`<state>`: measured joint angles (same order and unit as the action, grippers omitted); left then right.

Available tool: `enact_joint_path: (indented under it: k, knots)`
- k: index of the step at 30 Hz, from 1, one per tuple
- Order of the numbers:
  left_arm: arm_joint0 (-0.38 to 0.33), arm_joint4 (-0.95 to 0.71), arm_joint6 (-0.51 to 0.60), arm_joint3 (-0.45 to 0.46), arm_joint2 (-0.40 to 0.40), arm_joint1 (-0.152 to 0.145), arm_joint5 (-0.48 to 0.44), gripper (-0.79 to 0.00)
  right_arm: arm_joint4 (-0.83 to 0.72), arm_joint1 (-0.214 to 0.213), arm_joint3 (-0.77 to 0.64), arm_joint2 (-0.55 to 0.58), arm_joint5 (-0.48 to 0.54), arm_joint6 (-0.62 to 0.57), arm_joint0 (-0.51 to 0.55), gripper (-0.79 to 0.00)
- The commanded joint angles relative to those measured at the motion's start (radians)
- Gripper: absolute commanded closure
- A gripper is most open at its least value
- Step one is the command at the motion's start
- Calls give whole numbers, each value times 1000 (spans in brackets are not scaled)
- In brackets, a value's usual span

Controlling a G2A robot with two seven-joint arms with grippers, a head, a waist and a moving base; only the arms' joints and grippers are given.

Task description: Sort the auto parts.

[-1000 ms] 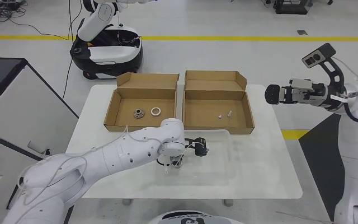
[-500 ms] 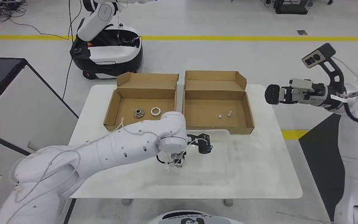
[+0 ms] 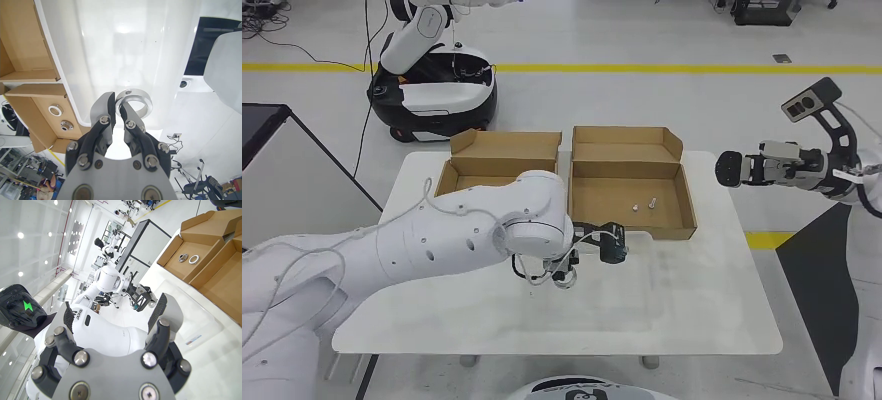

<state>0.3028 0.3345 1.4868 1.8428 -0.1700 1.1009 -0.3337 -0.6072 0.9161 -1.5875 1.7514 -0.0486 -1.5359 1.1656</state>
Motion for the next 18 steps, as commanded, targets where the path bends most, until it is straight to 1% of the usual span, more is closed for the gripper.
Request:
enact_joint_path:
  k: [1,6,15,18]
  knots:
    - [-23,-30,-1,16,0,-10,-1,0,0,0,0,0,0,0,0,-785]
    - [-74,-79,10,46,0,-25,11,0,0,0,0,0,0,0,0,-785]
    - [-74,-79,10,46,0,-25,11,0,0,0,0,0,0,0,0,-785]
    - [-46,-52,-32,21,-11,-29,25,0,0,0,0,0,0,0,0,-785]
